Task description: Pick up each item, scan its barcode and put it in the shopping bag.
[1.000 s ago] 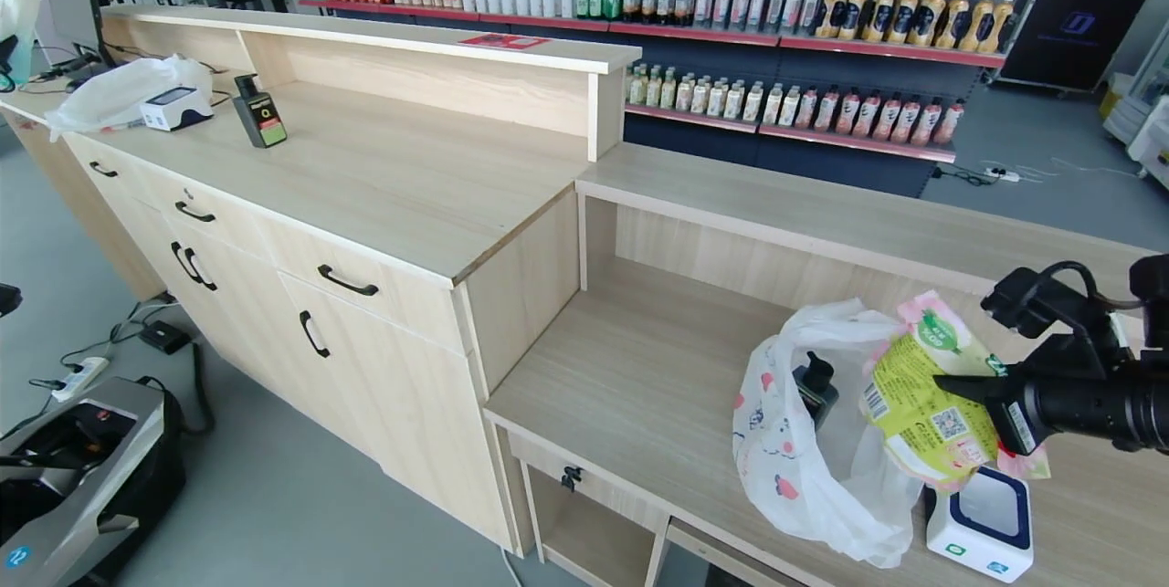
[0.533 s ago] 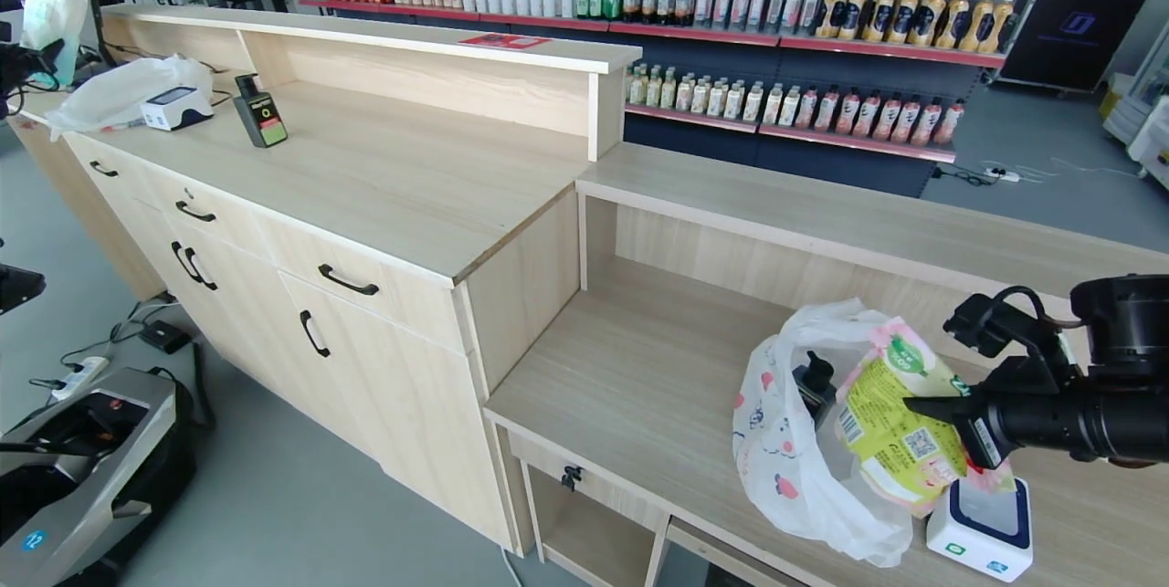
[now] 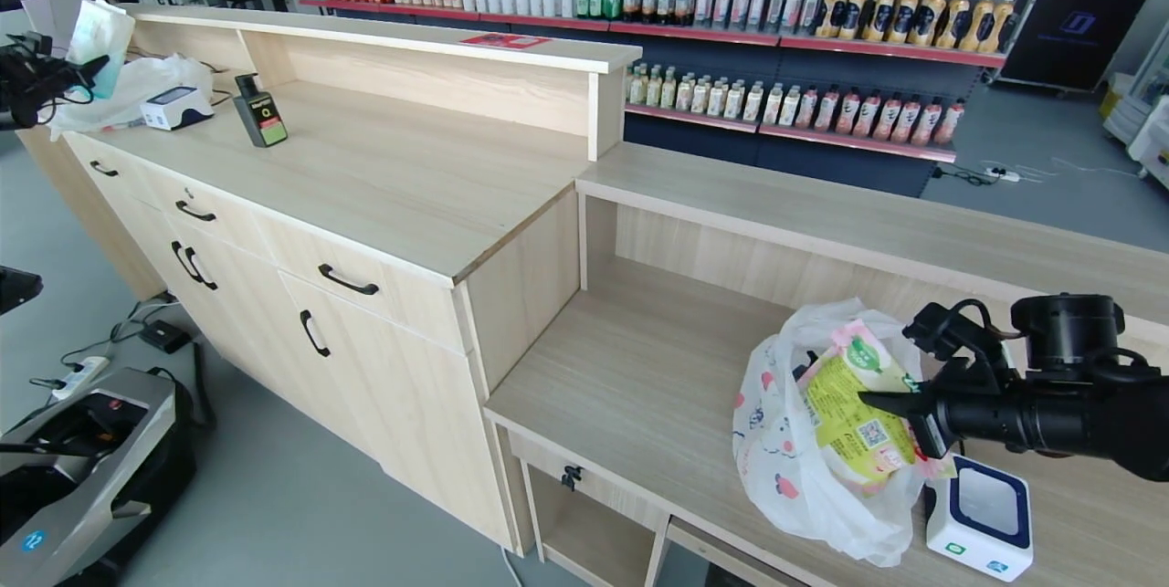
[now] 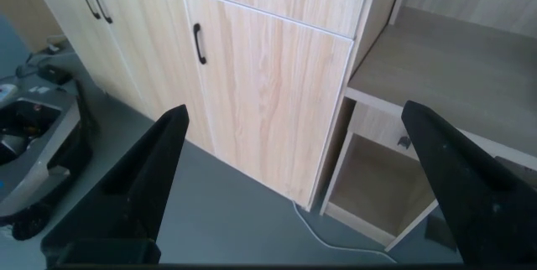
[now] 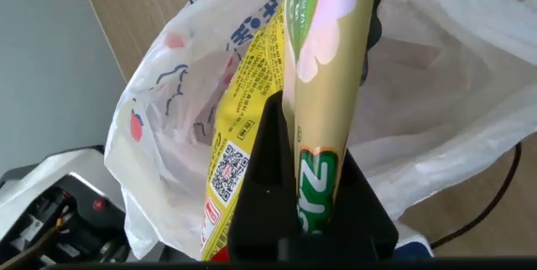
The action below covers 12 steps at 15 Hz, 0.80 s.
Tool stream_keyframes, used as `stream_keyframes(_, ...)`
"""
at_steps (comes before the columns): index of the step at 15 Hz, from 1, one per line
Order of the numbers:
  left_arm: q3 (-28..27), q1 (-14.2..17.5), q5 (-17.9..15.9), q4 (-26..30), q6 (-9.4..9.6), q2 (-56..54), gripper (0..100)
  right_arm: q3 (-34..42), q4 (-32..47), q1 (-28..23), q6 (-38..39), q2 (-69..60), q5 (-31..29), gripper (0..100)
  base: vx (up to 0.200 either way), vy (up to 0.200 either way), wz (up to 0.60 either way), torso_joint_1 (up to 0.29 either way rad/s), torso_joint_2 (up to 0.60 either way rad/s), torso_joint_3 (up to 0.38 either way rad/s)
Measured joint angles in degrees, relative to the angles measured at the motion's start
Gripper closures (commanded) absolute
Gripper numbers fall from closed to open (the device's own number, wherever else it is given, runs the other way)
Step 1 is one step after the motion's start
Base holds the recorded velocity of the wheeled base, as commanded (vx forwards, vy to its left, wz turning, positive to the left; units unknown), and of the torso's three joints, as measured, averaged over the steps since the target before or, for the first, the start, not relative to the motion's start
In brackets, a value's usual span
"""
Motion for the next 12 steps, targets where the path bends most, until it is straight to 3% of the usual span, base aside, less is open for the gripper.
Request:
stream_keyframes(3,0.0,0.0,0.0,0.0,0.00,0.0,0,0.0,-0.7,0.3,0.0,2.4,1.9,100,0.000,0.000,0.00,0.000,0.00,0.000)
stream_keyframes(7,0.0,0.0,0.0,0.0,0.00,0.0,0,0.0,-7.4,1.0,0.0,6.2,5.4,100,0.000,0.000,0.00,0.000,0.00,0.000)
stream_keyframes(12,0.0,0.0,0.0,0.0,0.02,0.0,0,0.1,-7.9,1.0,-1.1,8.9,6.3,100,0.000,0.000,0.00,0.000,0.00,0.000)
